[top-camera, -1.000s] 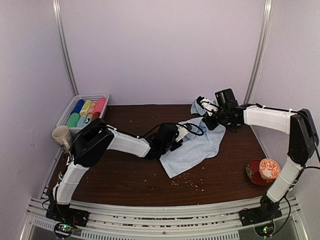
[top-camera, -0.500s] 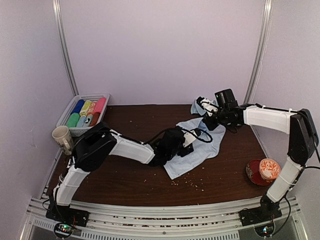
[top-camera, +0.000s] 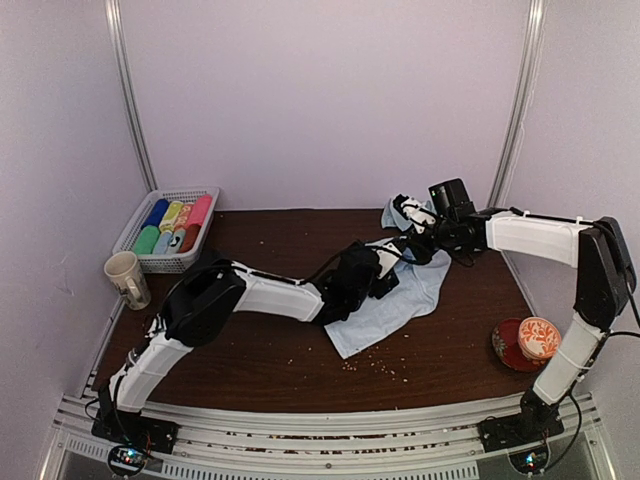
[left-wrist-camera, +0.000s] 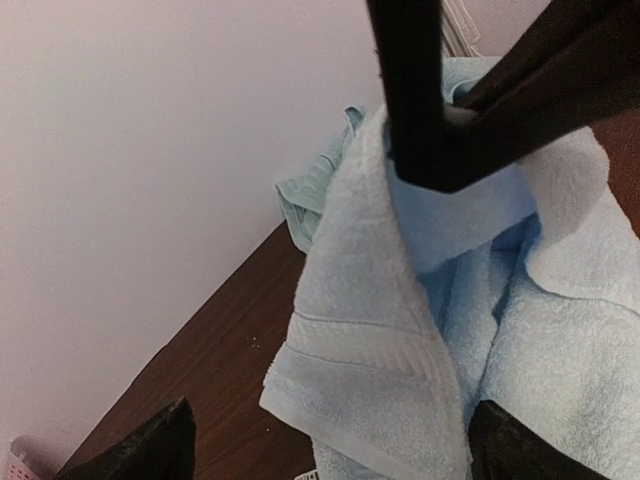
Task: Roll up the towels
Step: Pick up the towel from the center of the board.
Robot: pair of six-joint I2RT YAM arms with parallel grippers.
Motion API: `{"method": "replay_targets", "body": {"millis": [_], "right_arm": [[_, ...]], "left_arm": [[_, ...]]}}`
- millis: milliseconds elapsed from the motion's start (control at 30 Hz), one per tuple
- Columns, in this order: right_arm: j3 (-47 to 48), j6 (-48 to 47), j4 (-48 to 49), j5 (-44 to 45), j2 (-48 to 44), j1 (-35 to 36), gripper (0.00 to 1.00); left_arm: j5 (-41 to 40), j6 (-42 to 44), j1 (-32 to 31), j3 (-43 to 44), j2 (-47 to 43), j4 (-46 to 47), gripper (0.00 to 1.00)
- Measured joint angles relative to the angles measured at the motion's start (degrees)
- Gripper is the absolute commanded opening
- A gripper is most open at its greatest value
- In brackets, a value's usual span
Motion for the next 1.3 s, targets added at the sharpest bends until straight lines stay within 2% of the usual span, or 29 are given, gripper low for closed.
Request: {"method": "replay_targets", "body": {"millis": [267, 433, 667, 1067, 1167, 1300], "right_arm": [[0.0, 0.2, -0.1, -0.3, 0.0, -0.7, 0.0], [0.0, 0.3, -0.2, -1.0, 0.0, -0.7, 0.0], [0.0, 0.4, -0.6, -2.8, 0.0, -1.5, 0.0], [0.0, 0.4, -1.4, -5.8, -1.1, -3.1, 0.0], [0.0, 0.4, -1.4, -6.1, -1.2, -3.1, 0.0], [0.0, 0.4, -1.5, -6.4, -1.2, -3.2, 0.0]], "left_arm": [[-0.5, -1.6, 0.0, 6.2, 2.3, -6.2, 0.93], [-1.2, -2.4, 0.0, 8.2, 3.0, -9.2, 0.86], [-2.8, -2.6, -0.1, 10.3, 3.8, -11.9, 0.68], [-4.3, -2.6, 0.0, 10.3, 3.9, -15.0, 0.55], [-4.3, -2.5, 0.0, 10.3, 3.9, -15.7, 0.45], [-4.4, -2.5, 0.2, 10.3, 3.9, -15.8, 0.2]]}}
